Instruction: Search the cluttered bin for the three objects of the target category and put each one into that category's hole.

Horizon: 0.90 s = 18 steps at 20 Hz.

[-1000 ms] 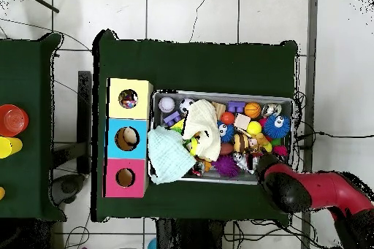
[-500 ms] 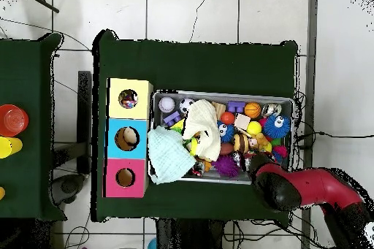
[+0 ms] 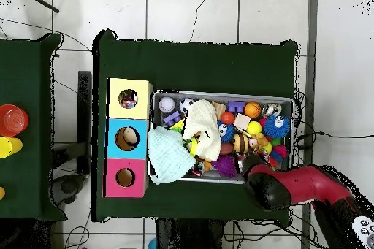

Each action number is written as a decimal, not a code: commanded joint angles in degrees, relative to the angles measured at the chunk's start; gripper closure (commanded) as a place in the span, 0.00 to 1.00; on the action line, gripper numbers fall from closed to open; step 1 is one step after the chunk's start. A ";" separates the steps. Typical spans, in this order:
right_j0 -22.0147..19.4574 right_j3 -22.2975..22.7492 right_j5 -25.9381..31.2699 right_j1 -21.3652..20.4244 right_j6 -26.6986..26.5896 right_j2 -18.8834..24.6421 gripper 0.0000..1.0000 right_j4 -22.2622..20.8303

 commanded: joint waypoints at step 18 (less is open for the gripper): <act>6.52 -7.19 3.12 -2.02 -1.87 -11.95 0.00 -4.44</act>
